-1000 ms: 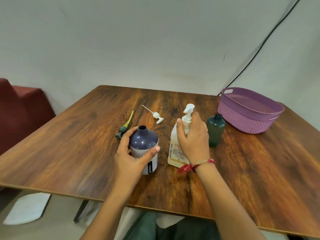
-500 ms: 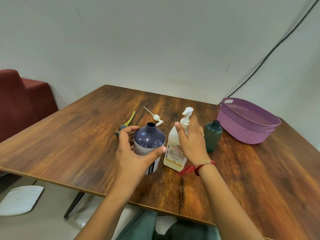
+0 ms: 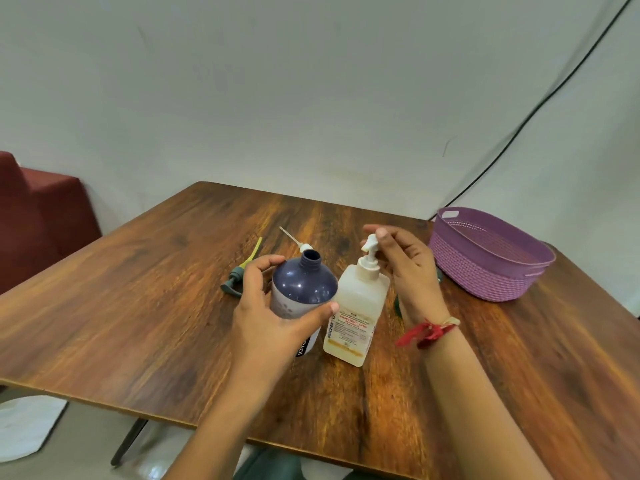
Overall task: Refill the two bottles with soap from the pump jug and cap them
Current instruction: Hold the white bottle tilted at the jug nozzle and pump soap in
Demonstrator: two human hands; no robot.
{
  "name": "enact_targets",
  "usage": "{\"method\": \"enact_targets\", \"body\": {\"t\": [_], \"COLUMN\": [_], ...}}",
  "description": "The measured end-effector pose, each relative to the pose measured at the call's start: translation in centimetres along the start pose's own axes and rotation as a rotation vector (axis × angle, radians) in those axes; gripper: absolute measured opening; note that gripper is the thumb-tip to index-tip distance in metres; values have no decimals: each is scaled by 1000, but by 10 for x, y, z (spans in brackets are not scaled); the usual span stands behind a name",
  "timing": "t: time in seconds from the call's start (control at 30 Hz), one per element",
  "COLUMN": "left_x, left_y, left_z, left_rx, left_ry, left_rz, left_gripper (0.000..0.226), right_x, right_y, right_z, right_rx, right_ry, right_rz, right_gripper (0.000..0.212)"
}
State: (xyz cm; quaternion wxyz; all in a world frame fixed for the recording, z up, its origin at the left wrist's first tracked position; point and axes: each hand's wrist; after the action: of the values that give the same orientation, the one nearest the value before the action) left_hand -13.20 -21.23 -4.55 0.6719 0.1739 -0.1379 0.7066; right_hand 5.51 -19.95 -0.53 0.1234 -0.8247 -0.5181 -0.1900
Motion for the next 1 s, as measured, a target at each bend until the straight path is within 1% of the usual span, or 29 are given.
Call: {"method": "enact_targets", "body": {"t": [0.1, 0.2, 0.3, 0.4, 0.53, 0.63, 0.8, 1.0], "left_x": [7, 12, 16, 22, 32, 42, 49, 40], "left_y": [-3, -5, -6, -7, -8, -10, -12, -15], "left_z": [1, 1, 0, -4, -4, -2, -2, -4], "left_rx": [58, 133, 203, 230, 223, 235, 326, 386], "left_ry": [-34, -81, -117, -142, -160, -173, -227, -231], "left_rz": [21, 25, 14, 1, -6, -41, -117, -146], "left_gripper": [75, 75, 76, 78, 78, 78, 80, 77], "right_x": [-1, -2, -2, -4, -1, 0, 4, 3], "right_y": [-4, -12, -21, -26, -22, -18, -16, -13], "right_z": [3, 6, 10, 11, 11, 9, 8, 16], "right_rx": [42, 49, -24, -21, 34, 46, 81, 145], "right_ry": [-30, -32, -6, 15, -5, -14, -1, 32], "right_rz": [2, 22, 105, 167, 147, 121, 94, 50], "right_gripper": [20, 16, 12, 19, 18, 22, 29, 26]}}
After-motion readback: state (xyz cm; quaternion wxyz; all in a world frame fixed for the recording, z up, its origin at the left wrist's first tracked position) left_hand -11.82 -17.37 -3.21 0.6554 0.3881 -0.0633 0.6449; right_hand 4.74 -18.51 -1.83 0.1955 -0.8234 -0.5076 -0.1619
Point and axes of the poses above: each hand's wrist, its own x-axis towards the middle knuckle, its own y-axis out of the back of the hand, z = x × y, and after that the axes turned 4 degrees about z, right-handed
